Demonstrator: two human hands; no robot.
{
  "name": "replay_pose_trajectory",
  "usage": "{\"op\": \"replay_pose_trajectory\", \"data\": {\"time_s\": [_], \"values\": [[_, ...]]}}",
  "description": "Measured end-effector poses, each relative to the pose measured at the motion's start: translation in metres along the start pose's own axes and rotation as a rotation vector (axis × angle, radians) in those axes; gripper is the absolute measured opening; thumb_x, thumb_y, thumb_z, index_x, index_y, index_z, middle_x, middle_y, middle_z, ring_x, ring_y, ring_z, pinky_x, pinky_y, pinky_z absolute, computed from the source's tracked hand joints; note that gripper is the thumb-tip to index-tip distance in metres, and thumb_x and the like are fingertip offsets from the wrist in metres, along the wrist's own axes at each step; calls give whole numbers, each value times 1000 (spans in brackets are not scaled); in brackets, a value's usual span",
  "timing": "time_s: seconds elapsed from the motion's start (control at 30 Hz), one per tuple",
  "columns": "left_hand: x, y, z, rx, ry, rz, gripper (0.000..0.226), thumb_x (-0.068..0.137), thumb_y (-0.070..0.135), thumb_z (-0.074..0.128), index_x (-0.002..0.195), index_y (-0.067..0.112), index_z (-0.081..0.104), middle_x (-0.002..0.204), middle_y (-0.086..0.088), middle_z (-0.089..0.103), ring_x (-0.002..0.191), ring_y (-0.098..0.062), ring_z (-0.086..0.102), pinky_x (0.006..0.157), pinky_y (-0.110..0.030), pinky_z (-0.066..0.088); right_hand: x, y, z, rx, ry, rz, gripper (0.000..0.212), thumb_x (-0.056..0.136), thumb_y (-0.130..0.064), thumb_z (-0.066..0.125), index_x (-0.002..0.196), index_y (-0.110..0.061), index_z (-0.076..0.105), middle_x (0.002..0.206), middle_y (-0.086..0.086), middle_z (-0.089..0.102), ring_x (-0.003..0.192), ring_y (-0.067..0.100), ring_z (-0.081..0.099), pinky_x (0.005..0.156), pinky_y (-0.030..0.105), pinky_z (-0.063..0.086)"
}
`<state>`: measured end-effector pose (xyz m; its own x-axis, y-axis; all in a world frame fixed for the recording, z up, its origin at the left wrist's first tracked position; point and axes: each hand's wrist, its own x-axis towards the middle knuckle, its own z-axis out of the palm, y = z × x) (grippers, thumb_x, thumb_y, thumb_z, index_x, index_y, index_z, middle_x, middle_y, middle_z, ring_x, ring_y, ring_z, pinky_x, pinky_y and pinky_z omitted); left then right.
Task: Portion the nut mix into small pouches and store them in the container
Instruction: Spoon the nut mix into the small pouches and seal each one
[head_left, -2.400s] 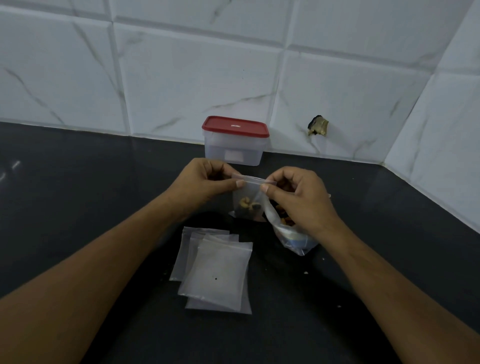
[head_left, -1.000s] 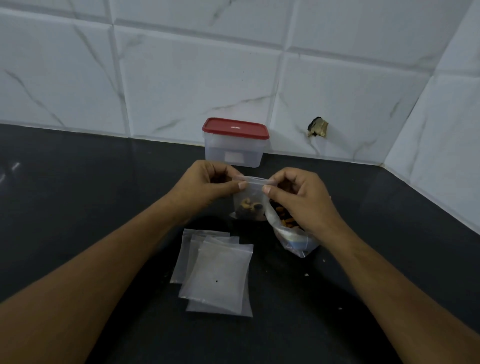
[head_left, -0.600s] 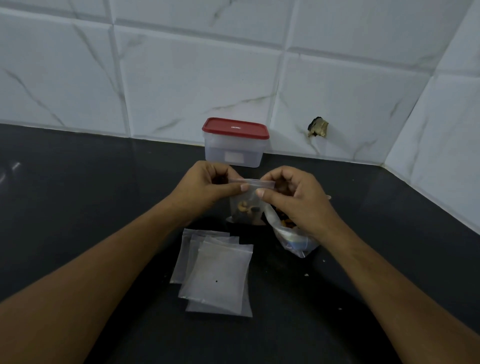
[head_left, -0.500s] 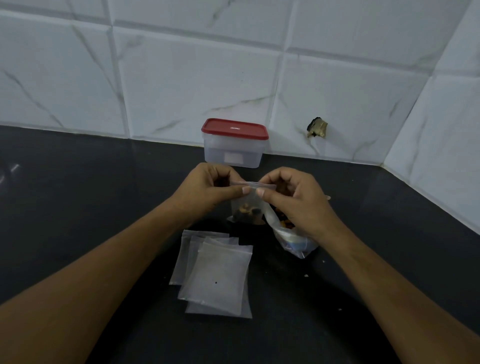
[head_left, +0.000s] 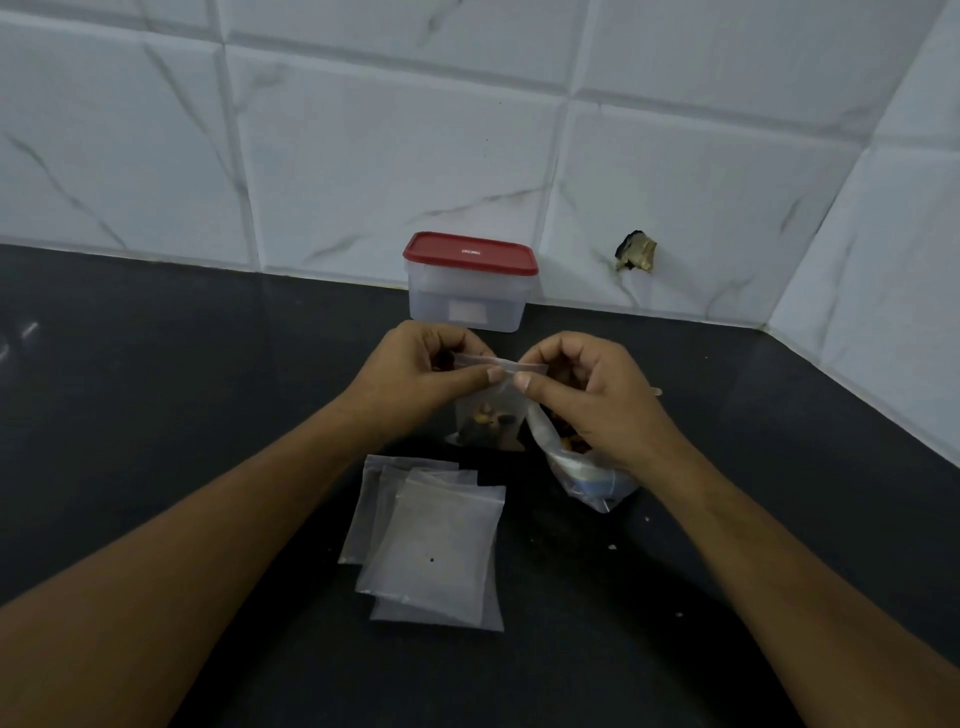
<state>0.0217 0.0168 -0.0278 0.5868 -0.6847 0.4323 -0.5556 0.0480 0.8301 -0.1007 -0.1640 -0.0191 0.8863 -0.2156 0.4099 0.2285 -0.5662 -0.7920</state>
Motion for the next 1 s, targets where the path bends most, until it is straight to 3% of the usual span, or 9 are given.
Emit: {"op": "replay_pose_trajectory", "data": {"time_s": [0.23, 0.6, 1.0], "values": [[0, -4, 1, -19, -17, -29, 20, 89, 21, 77, 105, 11, 73, 99, -3, 76, 94, -20, 74, 84, -39, 61, 1, 3, -2, -29, 29, 18, 7, 96, -12, 72, 92, -18, 73, 84, -1, 73, 79, 11, 68, 75, 27, 57], [1, -3, 2, 22, -17, -24, 11, 91, 18, 74, 98, 10, 75, 93, -3, 76, 89, -17, 73, 81, -32, 59, 0, 2, 2, -33, -22, -23, 8, 95, -12, 72, 93, -20, 73, 80, -8, 70, 74, 4, 63, 69, 19, 50], [1, 1, -7, 7, 82, -91, 9, 87, 16, 76, 93, 9, 77, 92, 0, 78, 91, -12, 74, 83, -28, 60, -1, 3, -3, -40, 69, 42, 8, 94, -14, 73, 97, -21, 72, 87, -3, 73, 78, 13, 70, 72, 27, 58]]}}
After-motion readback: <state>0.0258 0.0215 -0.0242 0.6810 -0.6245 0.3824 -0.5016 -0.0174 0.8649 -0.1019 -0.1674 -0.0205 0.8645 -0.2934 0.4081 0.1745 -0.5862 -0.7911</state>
